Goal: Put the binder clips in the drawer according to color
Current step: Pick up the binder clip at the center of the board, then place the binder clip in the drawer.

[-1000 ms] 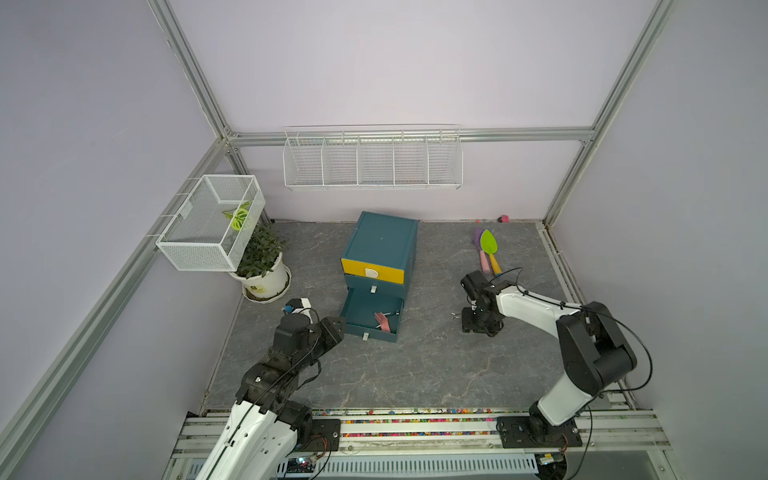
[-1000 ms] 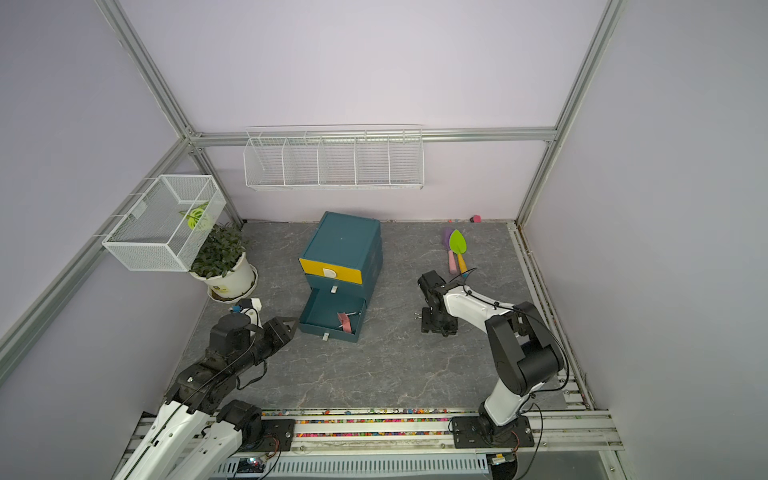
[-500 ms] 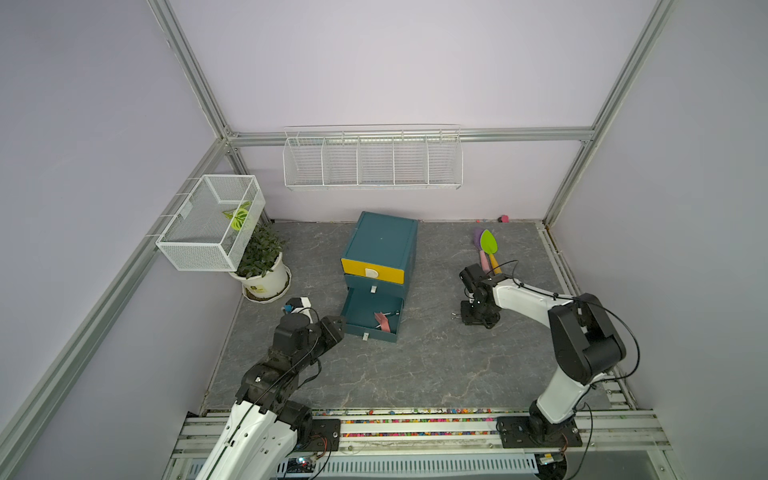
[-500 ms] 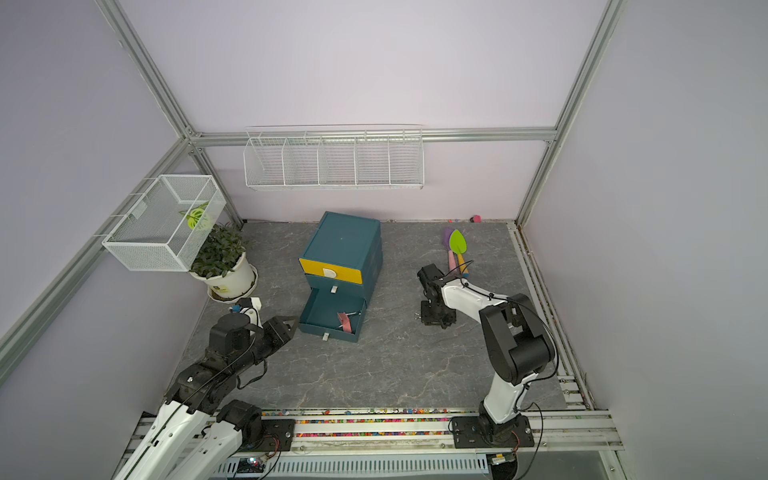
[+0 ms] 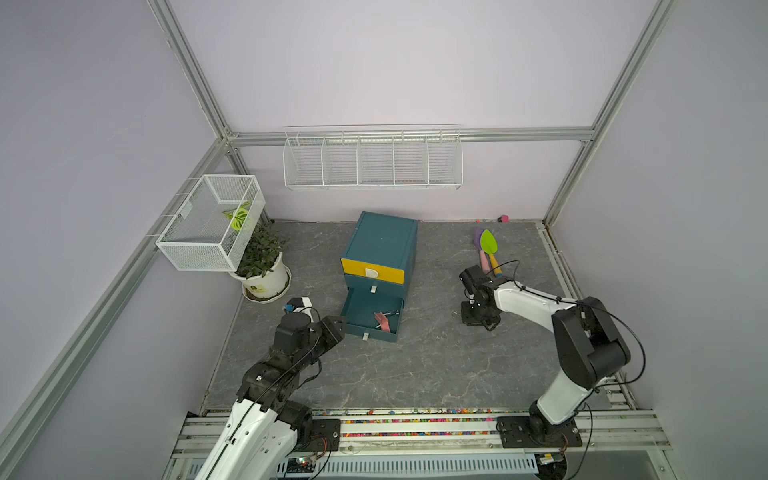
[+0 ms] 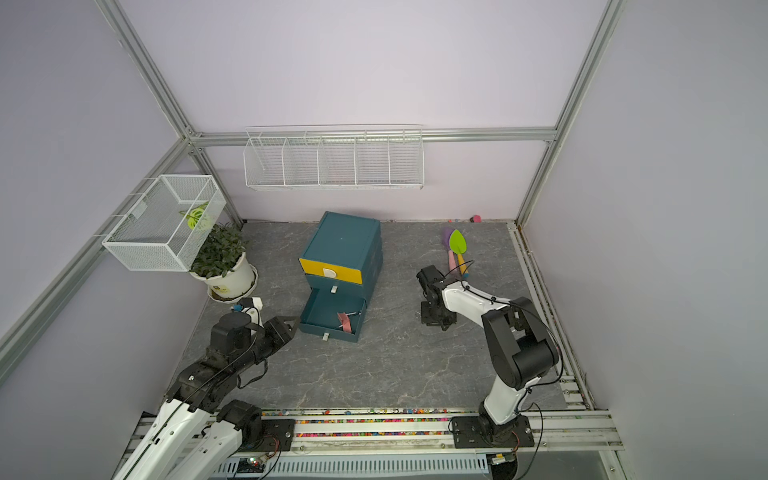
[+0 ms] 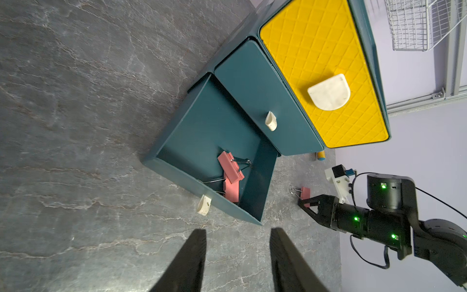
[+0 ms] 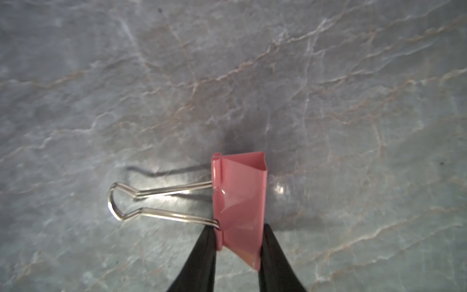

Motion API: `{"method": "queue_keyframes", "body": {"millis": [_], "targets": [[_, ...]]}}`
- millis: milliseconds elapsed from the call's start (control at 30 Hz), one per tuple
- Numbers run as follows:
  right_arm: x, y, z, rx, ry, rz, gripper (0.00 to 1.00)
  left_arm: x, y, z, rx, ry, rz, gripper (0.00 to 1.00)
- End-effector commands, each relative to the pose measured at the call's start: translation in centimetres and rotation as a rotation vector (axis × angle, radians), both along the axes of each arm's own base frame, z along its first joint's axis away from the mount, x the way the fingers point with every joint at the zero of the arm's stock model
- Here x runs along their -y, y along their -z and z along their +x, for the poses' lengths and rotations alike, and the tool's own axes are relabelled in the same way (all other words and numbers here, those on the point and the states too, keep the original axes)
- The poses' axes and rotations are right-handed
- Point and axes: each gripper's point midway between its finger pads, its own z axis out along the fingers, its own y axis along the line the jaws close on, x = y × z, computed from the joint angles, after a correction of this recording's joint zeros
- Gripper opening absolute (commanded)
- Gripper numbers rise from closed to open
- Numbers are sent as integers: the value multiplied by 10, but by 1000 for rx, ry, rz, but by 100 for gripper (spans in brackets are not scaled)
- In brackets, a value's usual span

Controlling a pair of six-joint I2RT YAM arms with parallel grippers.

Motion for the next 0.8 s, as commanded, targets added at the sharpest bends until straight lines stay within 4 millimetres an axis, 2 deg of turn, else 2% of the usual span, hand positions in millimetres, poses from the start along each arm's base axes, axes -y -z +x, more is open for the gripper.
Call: {"method": "queue_keyframes", "body": {"millis": [0,100,233,367,433,533,767], "targets": [[-13,-28,-3,91,-13,8,21,2,-7,3,24,5,-17,47],[-54,-50,-11,156,-87,77,21,1,-4,3,19,0,-11,47],[-132,-79,-23,232,-224,158,21,-1,-1,3,10,-8,-7,47],[-204,-94,-28,280,-328,217,21,-1,2,2,8,-12,-7,47],[-228,-97,-26,297,-352,232,21,-2,4,1,3,-10,-3,46],[-247,-95,-19,308,-342,235,21,-2,7,0,-4,-9,1,44],[-263,-70,-14,273,-291,260,22,4,21,0,-35,1,-31,39]]}}
